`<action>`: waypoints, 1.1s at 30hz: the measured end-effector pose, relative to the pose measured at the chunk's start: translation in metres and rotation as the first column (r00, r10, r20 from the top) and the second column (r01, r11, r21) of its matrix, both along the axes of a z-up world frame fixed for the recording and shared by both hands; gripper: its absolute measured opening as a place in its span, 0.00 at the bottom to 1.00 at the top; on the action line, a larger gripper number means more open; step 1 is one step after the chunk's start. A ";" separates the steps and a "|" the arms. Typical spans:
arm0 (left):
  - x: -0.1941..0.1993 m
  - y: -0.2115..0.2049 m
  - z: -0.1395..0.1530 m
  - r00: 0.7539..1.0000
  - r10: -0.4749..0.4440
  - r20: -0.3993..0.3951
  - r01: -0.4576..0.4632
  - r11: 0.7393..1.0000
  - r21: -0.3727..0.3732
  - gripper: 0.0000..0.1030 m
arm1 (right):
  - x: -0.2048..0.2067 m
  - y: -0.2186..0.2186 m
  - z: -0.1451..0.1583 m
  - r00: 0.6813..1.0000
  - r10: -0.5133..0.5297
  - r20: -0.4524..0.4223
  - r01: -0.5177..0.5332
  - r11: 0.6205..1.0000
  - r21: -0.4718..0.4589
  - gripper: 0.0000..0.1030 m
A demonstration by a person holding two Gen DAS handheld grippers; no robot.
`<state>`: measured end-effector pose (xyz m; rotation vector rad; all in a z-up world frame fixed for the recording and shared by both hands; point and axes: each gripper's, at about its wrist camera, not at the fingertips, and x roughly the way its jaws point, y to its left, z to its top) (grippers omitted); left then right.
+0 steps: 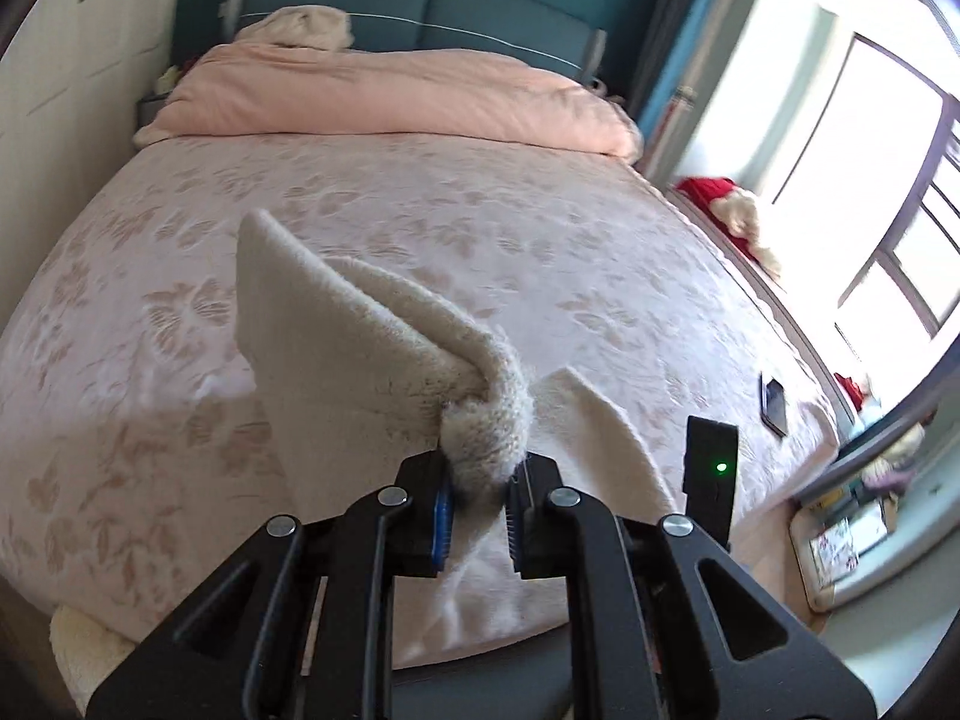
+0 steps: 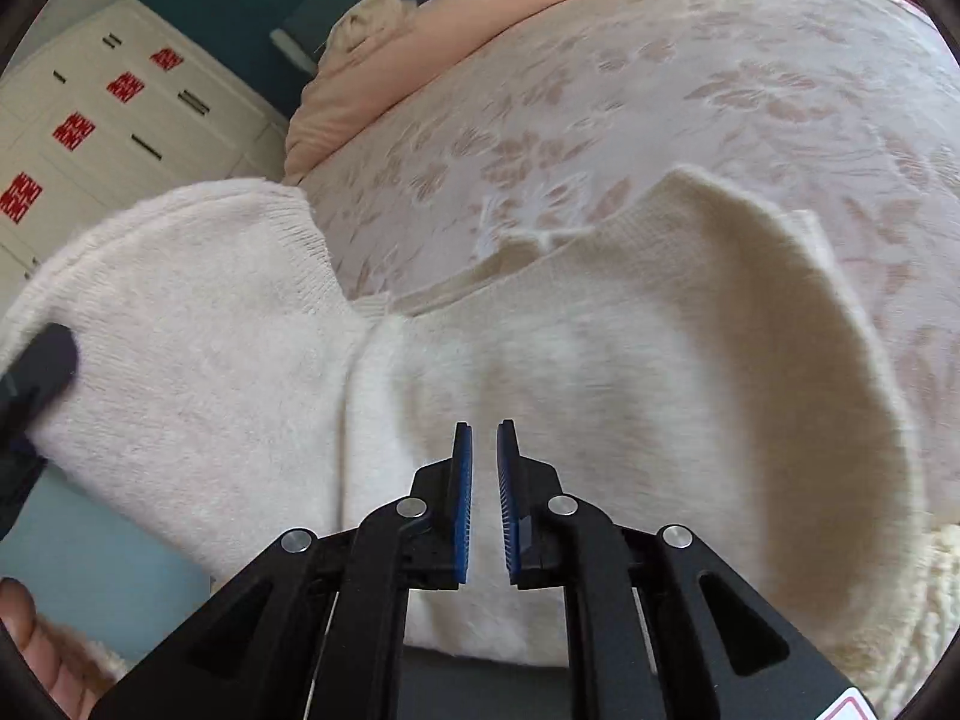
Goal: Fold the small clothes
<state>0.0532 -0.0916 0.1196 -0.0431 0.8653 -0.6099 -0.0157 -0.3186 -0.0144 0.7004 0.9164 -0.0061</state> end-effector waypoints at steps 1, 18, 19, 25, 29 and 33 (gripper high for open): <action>-0.006 -0.020 -0.007 0.999 -0.044 -0.014 0.044 0.999 0.009 0.12 | -0.015 -0.017 -0.001 0.999 -0.051 -0.006 0.051 0.999 -0.001 0.14; -0.060 -0.024 -0.046 0.991 -0.068 0.118 0.048 0.985 0.167 0.84 | -0.089 -0.072 0.001 0.973 -0.231 -0.013 0.229 0.969 -0.094 0.52; -0.056 -0.015 -0.044 0.992 -0.035 0.119 0.015 0.986 0.166 0.84 | -0.087 -0.066 0.005 0.976 -0.215 -0.006 0.214 0.971 -0.106 0.55; -0.031 0.051 -0.051 0.978 0.205 0.041 -0.209 0.967 0.147 0.84 | -0.072 -0.041 0.012 0.991 -0.136 -0.017 0.134 0.986 -0.096 0.66; -0.030 0.089 -0.057 0.951 0.305 0.047 -0.308 0.936 0.172 0.85 | -0.056 -0.019 0.011 0.997 -0.070 -0.020 0.069 0.998 -0.009 0.70; -0.032 0.117 -0.066 0.930 0.369 0.009 -0.365 0.917 0.161 0.85 | -0.026 0.011 0.005 0.998 0.034 -0.051 -0.035 0.999 -0.027 0.79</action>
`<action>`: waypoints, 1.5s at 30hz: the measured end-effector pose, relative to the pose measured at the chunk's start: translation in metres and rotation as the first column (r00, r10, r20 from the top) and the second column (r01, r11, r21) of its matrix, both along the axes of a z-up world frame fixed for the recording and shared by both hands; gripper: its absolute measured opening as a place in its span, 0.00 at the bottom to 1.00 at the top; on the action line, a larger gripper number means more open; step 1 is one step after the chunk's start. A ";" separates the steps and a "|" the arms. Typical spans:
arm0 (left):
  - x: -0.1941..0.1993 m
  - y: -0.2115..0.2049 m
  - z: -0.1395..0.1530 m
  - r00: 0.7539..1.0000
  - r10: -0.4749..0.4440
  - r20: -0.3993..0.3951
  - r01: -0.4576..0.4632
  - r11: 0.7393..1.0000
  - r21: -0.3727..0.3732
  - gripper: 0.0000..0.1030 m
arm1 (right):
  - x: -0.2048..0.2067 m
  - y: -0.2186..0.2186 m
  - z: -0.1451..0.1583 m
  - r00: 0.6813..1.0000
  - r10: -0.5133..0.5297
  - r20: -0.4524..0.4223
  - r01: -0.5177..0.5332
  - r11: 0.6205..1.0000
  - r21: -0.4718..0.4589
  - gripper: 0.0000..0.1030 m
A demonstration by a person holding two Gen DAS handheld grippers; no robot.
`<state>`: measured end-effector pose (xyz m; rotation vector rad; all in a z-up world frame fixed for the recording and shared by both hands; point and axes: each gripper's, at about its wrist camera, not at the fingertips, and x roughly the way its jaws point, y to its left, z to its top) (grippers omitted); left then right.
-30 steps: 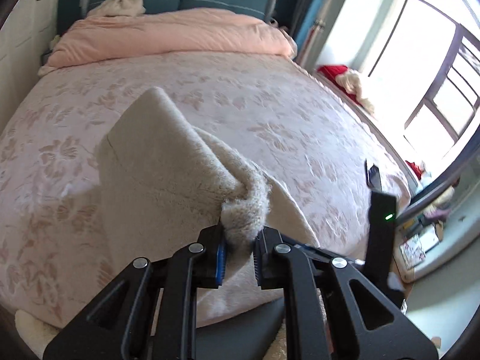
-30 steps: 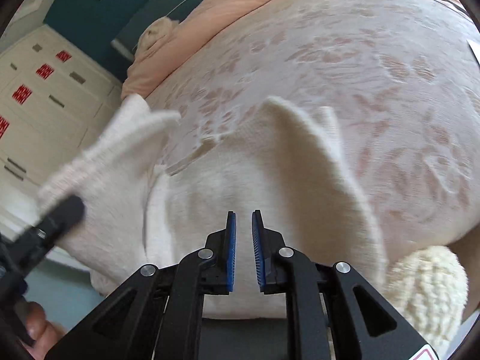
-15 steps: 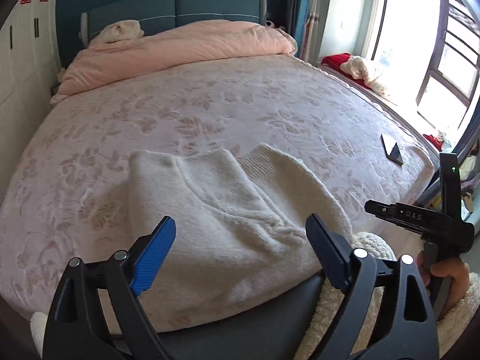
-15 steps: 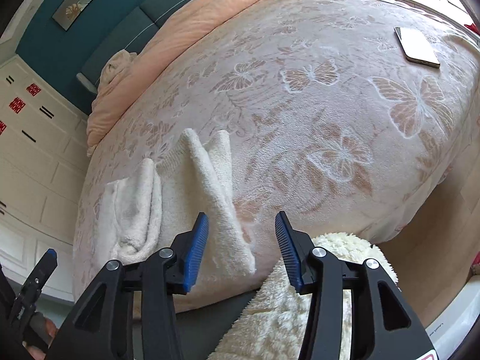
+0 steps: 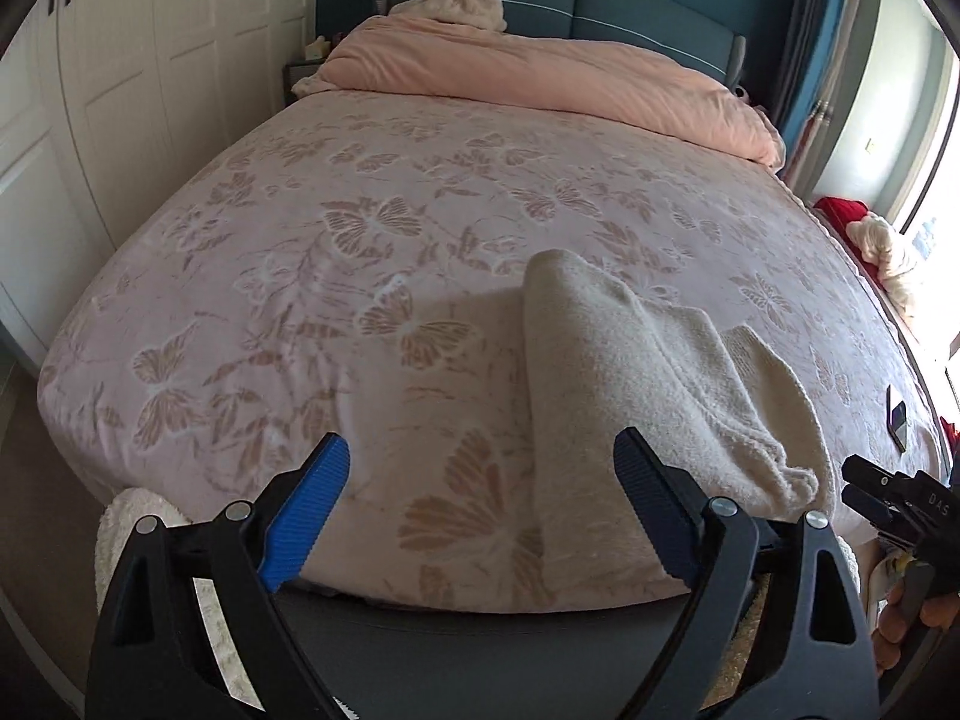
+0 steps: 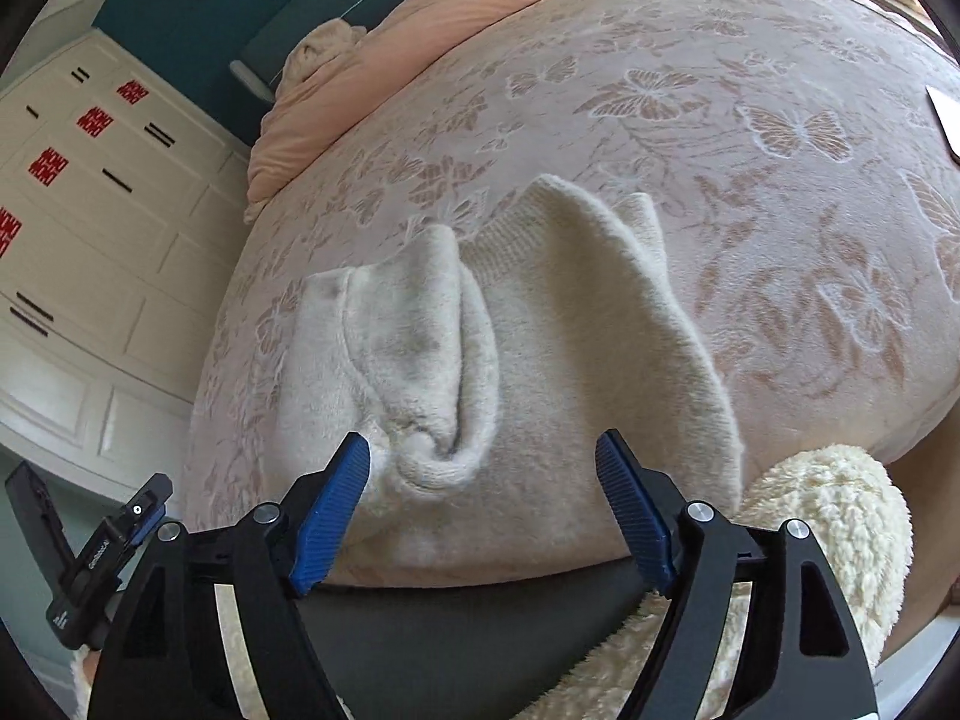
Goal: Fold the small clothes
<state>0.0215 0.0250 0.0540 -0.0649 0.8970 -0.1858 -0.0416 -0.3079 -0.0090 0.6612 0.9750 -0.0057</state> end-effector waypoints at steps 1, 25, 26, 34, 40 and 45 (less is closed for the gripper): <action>0.000 0.004 -0.002 1.000 0.009 -0.011 -0.009 1.000 -0.009 0.85 | 0.010 0.006 -0.007 1.000 0.018 -0.019 -0.018 1.000 0.005 0.81; -0.027 -0.062 -0.020 0.957 -0.286 -0.056 0.286 0.958 -0.006 0.88 | -0.010 -0.039 -0.018 0.994 -0.106 0.008 0.106 0.994 0.022 0.15; -0.030 -0.072 -0.023 0.944 -0.323 -0.066 0.324 0.946 0.008 0.88 | -0.006 -0.040 -0.012 0.994 -0.106 0.012 0.105 0.993 0.057 0.15; -0.030 -0.133 -0.068 0.882 -0.460 -0.099 0.468 0.879 0.086 0.67 | 0.008 -0.039 0.055 0.980 -0.116 0.159 0.070 0.960 0.272 0.15; -0.020 -0.110 -0.086 0.912 -0.371 -0.178 0.384 0.922 0.047 0.15 | -0.020 -0.048 -0.019 0.992 -0.116 -0.042 0.113 0.991 -0.069 0.15; -0.017 -0.108 -0.106 0.903 -0.341 -0.260 0.365 0.930 0.050 0.15 | -0.032 -0.049 -0.062 0.982 -0.159 -0.101 0.158 0.987 -0.020 0.18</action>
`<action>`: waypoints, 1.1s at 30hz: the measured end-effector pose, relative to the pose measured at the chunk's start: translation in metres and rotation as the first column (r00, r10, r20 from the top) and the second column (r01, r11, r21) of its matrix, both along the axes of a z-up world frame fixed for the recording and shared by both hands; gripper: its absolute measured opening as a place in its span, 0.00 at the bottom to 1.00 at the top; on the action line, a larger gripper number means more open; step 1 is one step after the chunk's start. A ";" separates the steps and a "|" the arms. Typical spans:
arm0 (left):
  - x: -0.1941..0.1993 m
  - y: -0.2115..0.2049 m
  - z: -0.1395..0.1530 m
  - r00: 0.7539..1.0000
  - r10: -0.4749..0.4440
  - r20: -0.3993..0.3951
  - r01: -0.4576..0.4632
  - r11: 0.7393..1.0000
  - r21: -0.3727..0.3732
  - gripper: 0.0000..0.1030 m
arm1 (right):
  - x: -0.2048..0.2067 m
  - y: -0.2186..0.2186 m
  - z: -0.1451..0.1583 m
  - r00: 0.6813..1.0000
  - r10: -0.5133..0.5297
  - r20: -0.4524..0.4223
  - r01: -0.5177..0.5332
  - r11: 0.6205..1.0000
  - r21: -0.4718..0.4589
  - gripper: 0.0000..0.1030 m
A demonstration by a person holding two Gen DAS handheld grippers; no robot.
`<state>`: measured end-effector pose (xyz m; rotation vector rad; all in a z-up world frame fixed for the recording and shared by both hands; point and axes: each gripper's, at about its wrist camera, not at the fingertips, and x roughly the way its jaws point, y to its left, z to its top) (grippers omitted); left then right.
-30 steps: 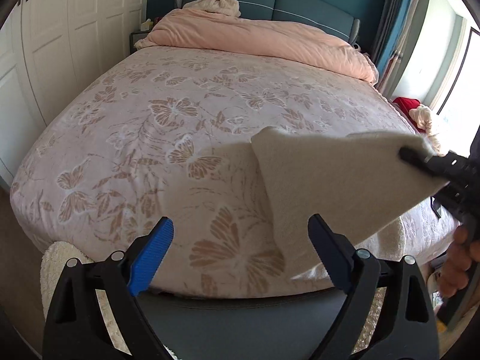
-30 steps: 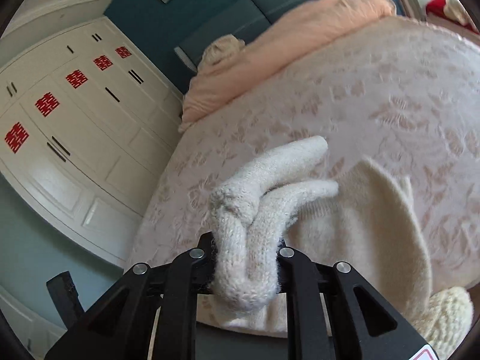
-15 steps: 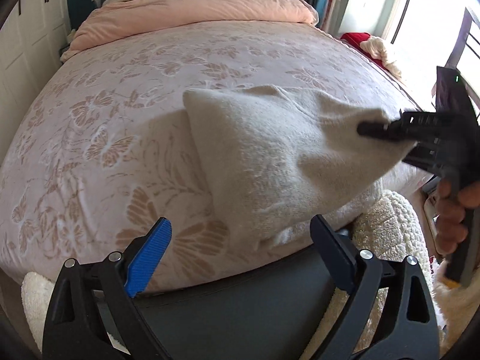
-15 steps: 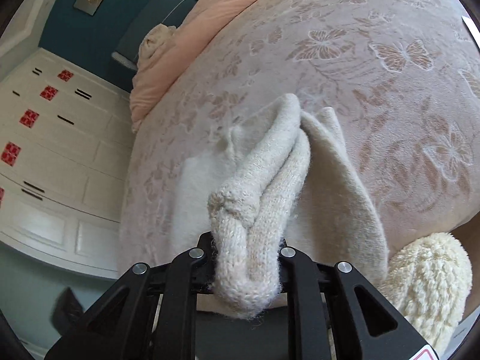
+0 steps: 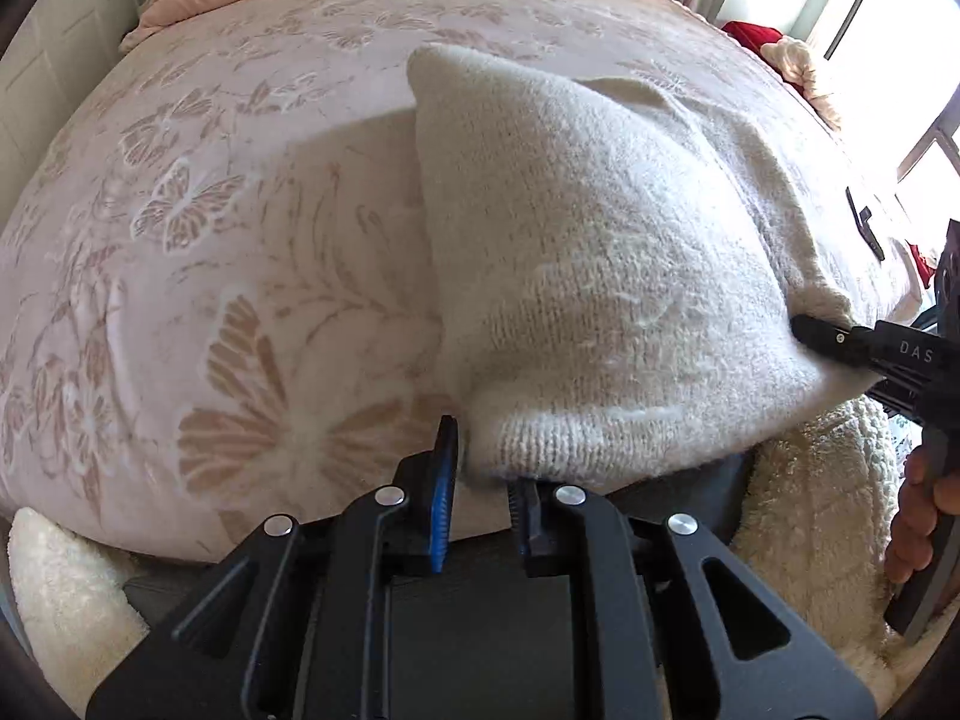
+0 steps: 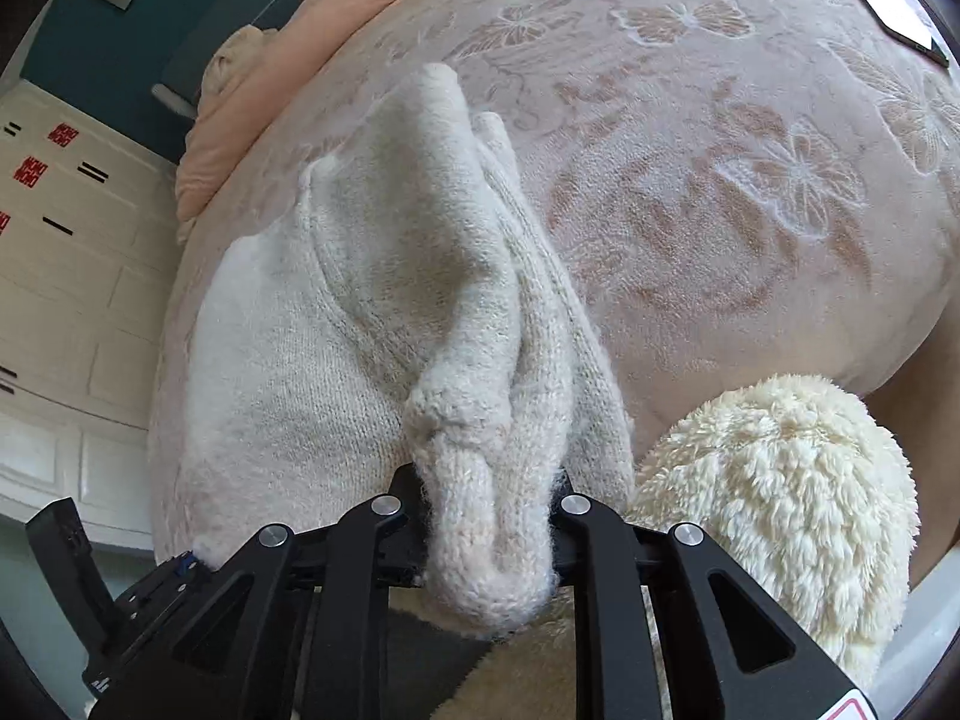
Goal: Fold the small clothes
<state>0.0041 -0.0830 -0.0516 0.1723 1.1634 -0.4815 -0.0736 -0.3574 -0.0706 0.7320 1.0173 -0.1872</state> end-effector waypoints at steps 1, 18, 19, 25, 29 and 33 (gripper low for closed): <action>0.000 0.001 0.001 1.000 0.000 -0.002 0.000 1.000 0.001 0.15 | 0.004 0.002 0.002 1.000 0.023 -0.014 -0.023 0.999 -0.022 0.21; 0.002 0.059 0.121 0.950 0.191 0.246 -0.157 0.976 -0.153 0.75 | 0.104 0.122 0.069 0.908 0.416 0.046 -0.391 0.883 -0.260 0.17; 0.005 0.062 0.119 0.950 0.210 0.233 -0.176 0.971 -0.160 0.75 | 0.112 0.141 0.028 0.889 0.453 -0.074 -0.457 0.857 -0.238 0.14; 0.000 0.066 0.114 0.946 0.226 0.235 -0.198 0.971 -0.136 0.75 | 0.105 0.132 0.066 0.919 0.391 0.044 -0.377 0.906 -0.192 0.06; -0.005 0.056 0.106 0.947 0.191 0.259 -0.171 0.980 -0.099 0.80 | 0.110 0.132 0.010 0.892 0.434 -0.126 -0.451 0.868 -0.206 0.05; -0.003 0.035 0.102 0.964 0.141 0.224 -0.122 0.988 -0.095 0.80 | 0.090 0.101 0.044 0.948 0.319 0.022 -0.314 0.941 -0.126 0.03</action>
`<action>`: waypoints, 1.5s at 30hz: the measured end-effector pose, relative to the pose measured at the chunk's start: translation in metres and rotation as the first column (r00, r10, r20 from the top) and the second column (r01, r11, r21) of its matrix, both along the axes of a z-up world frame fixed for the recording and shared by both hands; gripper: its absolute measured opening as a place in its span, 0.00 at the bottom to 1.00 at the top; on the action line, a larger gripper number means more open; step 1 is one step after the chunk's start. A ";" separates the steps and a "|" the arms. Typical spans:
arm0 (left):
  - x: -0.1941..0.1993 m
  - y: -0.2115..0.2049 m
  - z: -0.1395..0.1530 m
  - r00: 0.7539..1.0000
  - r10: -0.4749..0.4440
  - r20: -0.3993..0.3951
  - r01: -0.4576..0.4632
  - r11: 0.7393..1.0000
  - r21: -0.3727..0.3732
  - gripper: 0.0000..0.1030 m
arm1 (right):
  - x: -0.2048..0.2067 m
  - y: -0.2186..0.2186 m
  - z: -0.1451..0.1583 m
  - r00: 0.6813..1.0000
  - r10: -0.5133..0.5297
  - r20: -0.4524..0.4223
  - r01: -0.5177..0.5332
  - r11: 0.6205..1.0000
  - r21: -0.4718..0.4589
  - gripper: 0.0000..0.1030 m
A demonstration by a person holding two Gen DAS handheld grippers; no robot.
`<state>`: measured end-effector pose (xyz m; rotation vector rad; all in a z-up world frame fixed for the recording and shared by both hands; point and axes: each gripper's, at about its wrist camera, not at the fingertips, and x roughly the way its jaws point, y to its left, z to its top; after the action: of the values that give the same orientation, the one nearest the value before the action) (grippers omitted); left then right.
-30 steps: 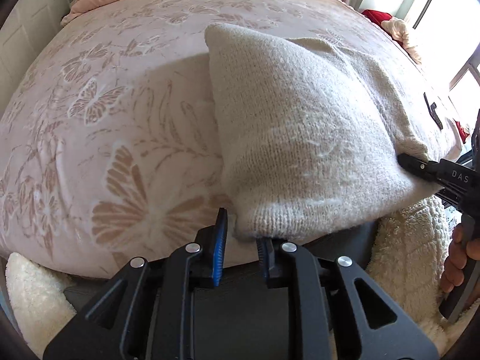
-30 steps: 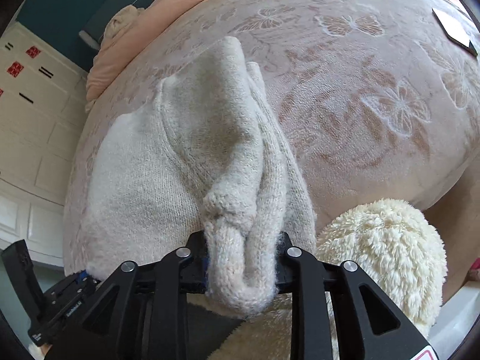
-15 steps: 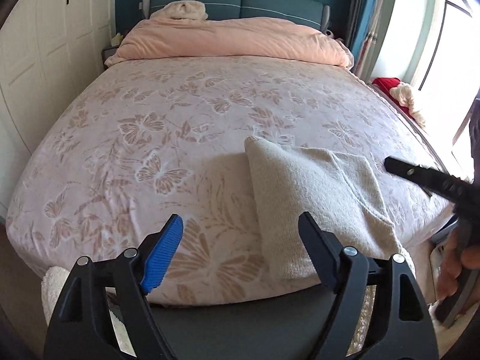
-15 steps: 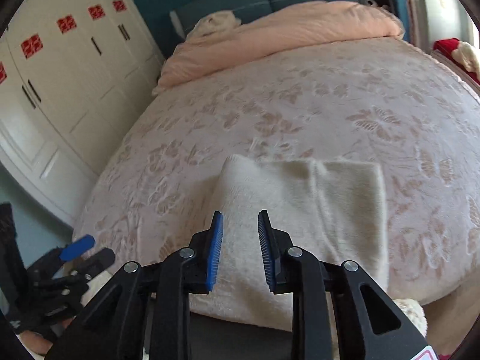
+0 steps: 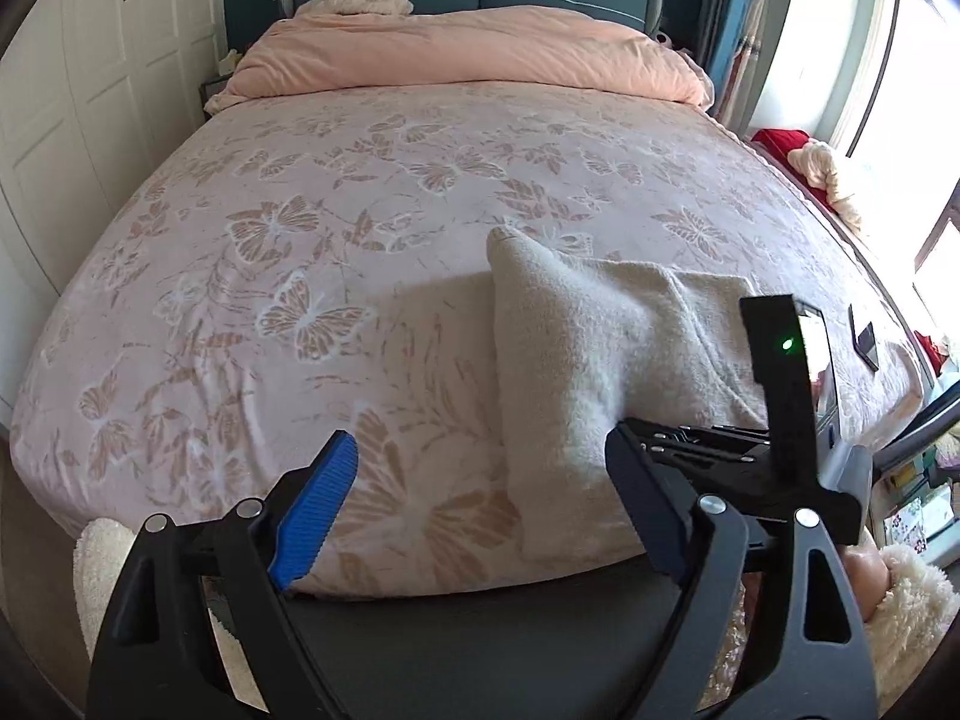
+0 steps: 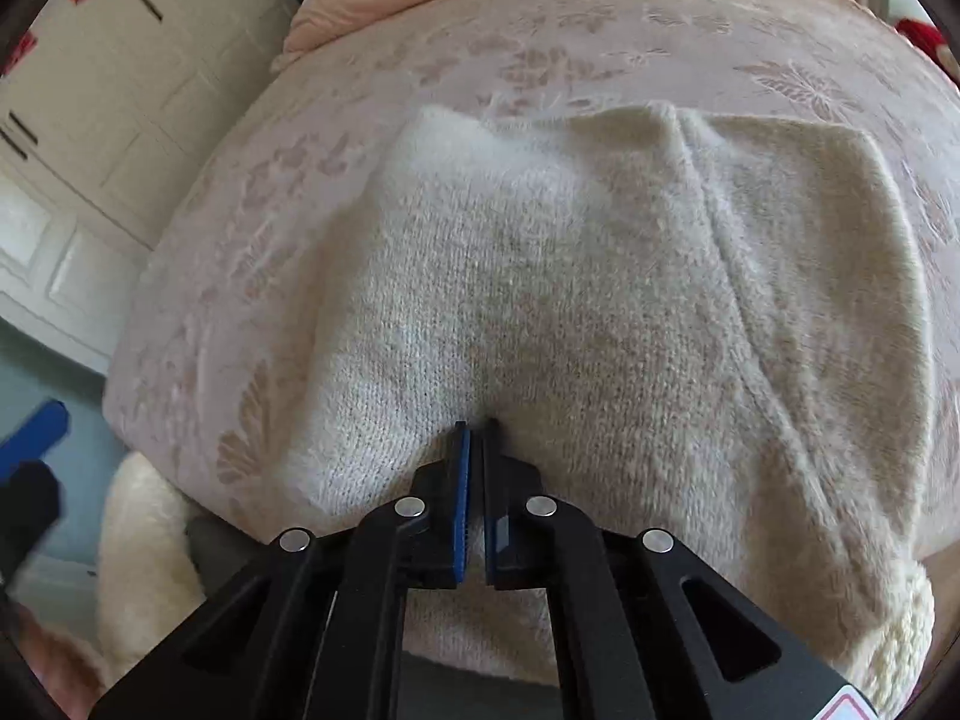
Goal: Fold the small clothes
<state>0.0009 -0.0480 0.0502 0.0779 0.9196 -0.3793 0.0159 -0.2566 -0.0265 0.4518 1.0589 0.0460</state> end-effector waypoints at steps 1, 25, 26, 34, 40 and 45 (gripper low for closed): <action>-0.002 -0.005 0.003 1.000 -0.016 0.016 0.016 1.000 0.004 0.80 | -0.010 -0.010 0.016 0.998 -0.043 0.056 0.043 0.999 0.001 0.11; -0.007 -0.047 -0.019 0.997 -0.073 -0.025 0.075 0.991 0.114 0.85 | -0.058 -0.126 -0.012 0.952 -0.307 -0.003 0.307 0.951 0.025 0.18; -0.007 -0.048 -0.019 0.997 -0.073 -0.022 0.075 0.989 0.124 0.85 | -0.061 -0.122 0.002 0.949 -0.315 0.028 0.315 0.949 0.014 0.22; -0.001 -0.067 -0.024 0.994 -0.088 -0.062 0.095 0.987 0.131 0.86 | -0.060 -0.105 0.027 0.967 -0.244 0.070 0.251 0.960 -0.126 0.60; 0.010 -0.094 -0.038 0.987 -0.115 -0.108 0.130 0.981 0.143 0.88 | -0.056 -0.112 -0.012 0.969 -0.248 -0.017 0.246 0.966 -0.084 0.68; 0.024 -0.106 -0.056 0.983 -0.091 -0.162 0.115 0.982 0.147 0.88 | -0.046 -0.110 -0.040 0.972 -0.229 -0.057 0.226 0.973 -0.045 0.71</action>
<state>0.0247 -0.1537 -0.0054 0.2429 1.1007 -0.4135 -0.0305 -0.3671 -0.0669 0.5398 1.0609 -0.1930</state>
